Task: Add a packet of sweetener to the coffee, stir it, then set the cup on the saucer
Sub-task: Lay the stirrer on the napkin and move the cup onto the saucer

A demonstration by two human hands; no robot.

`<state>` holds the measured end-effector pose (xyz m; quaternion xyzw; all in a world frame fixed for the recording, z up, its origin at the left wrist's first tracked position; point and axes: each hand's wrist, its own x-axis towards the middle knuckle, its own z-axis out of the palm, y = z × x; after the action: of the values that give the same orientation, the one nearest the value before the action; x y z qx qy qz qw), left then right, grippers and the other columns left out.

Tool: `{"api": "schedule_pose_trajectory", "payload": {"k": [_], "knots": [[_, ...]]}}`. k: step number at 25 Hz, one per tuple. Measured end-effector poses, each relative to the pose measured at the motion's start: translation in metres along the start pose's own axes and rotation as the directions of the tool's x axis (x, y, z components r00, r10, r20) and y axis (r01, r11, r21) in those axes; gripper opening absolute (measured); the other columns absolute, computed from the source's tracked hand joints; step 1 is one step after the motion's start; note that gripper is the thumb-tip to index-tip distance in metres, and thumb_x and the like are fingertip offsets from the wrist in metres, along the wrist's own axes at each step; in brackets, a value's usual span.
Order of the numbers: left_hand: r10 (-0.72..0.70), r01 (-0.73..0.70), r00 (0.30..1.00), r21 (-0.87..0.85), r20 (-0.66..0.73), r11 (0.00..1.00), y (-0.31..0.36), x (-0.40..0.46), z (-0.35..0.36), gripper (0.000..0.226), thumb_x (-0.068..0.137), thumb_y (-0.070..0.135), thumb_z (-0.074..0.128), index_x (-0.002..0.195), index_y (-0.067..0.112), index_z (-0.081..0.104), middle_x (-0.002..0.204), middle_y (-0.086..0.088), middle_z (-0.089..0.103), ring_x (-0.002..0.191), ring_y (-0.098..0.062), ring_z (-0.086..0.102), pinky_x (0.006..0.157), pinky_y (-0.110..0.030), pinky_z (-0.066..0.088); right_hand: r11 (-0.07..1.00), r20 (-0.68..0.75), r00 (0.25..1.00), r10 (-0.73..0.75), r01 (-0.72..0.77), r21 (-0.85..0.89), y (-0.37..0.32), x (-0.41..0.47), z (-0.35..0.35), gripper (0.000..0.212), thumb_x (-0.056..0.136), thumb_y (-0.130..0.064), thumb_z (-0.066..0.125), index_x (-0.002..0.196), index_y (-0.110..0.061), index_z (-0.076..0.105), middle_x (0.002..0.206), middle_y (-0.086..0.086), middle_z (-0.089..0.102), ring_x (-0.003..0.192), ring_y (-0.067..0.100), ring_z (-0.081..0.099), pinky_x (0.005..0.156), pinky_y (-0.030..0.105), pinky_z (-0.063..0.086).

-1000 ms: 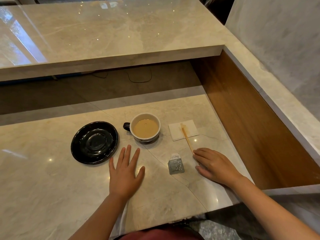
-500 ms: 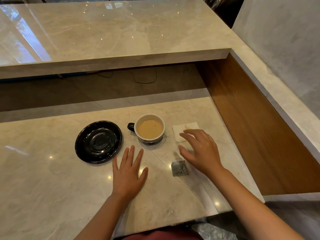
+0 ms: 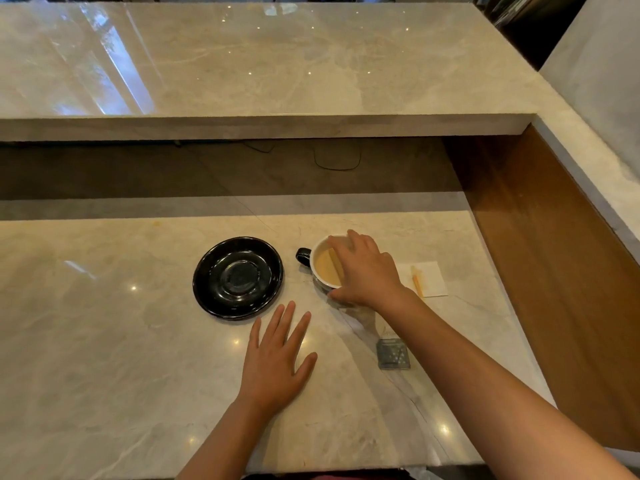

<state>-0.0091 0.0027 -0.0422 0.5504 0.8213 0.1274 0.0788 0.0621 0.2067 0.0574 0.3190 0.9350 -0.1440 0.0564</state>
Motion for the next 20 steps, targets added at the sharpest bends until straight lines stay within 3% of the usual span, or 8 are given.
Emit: {"api": "schedule_pose_trajectory", "payload": {"k": [5,12,20], "knots": [[0.003,-0.003,1.000,-0.025,-0.001,1.000,-0.001,0.000,-0.002,0.063,0.092,0.055,0.032,0.149,0.030,0.021,0.157,-0.003,0.015,0.142,-0.017,0.004,0.111,-0.046,0.004,1.000,0.031,0.999,-0.006,0.007,-0.026,-0.002,0.009,0.000,0.098,0.062,-0.040,0.077,0.139,-0.025,0.018,0.146,0.012,0.025,0.127,0.034,0.026,0.088,0.047,0.046],[-0.004,0.005,1.000,-0.012,0.006,1.000,-0.003,0.000,0.000,0.063,0.092,0.056,0.032,0.149,0.033,0.016,0.158,0.000,0.009,0.142,-0.014,-0.003,0.112,-0.043,-0.003,1.000,0.031,0.999,0.020,-0.021,0.007,0.000,0.014,-0.003,0.102,0.054,-0.042,0.080,0.137,-0.030,0.021,0.135,0.012,0.032,0.121,0.033,0.029,0.082,0.044,0.050],[-0.018,0.018,1.000,-0.006,-0.008,1.000,-0.003,0.000,0.002,0.063,0.092,0.059,0.029,0.148,0.033,0.019,0.156,-0.001,0.013,0.142,-0.017,0.004,0.111,-0.044,0.001,0.999,-0.019,1.000,0.008,-0.007,0.052,-0.009,0.006,-0.002,0.096,0.053,-0.046,0.077,0.133,-0.028,0.028,0.129,0.011,0.036,0.116,0.030,0.033,0.077,0.041,0.049]]}}
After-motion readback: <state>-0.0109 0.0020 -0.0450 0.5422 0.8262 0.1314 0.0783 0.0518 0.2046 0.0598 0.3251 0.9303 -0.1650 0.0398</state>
